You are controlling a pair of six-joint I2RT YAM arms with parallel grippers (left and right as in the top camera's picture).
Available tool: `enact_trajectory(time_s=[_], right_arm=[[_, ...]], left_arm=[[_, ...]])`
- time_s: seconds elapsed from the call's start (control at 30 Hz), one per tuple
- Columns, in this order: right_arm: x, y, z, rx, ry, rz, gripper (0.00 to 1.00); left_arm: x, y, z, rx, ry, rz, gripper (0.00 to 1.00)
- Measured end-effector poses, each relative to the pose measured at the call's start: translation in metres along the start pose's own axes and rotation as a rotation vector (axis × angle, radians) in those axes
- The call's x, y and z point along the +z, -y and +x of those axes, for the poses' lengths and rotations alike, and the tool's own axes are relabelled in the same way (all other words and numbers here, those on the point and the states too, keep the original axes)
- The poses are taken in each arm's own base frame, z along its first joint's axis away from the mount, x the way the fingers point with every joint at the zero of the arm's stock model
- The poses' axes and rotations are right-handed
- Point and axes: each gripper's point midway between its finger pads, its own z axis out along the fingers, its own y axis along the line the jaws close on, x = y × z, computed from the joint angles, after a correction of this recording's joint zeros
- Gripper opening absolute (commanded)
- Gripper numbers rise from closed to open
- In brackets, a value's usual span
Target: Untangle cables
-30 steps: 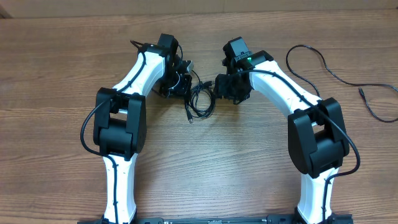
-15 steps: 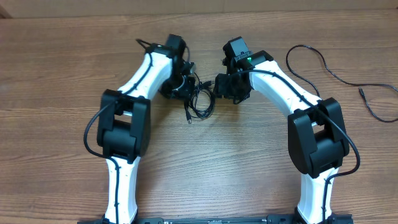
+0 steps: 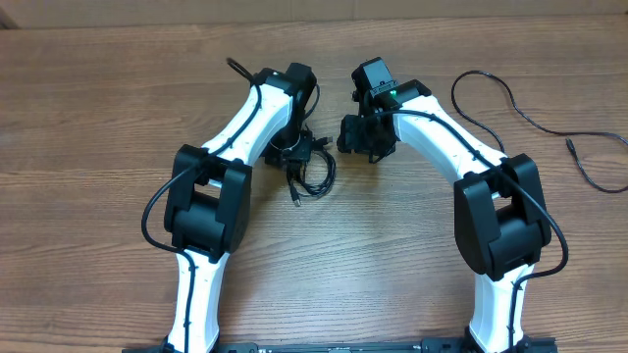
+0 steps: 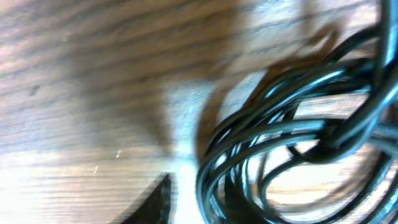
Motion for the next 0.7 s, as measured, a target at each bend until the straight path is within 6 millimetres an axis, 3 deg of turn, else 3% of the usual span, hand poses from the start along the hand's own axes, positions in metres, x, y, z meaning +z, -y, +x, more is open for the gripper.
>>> enact_trajectory(time_s=[0.07, 0.33, 0.7], right_arm=[[0.0, 0.0, 0.0, 0.0, 0.0, 0.001, 0.53], [0.0, 0.0, 0.0, -0.001, 0.0, -0.001, 0.52], [0.007, -0.015, 0.002, -0.038, 0.021, -0.022, 0.53]], left_arm=[[-0.006, -0.004, 0.006, -0.031, -0.029, 0.001, 0.59], [-0.013, -0.009, 0.036, -0.106, -0.172, 0.032, 0.38], [0.001, -0.006, 0.039, -0.269, -0.184, 0.036, 0.34]])
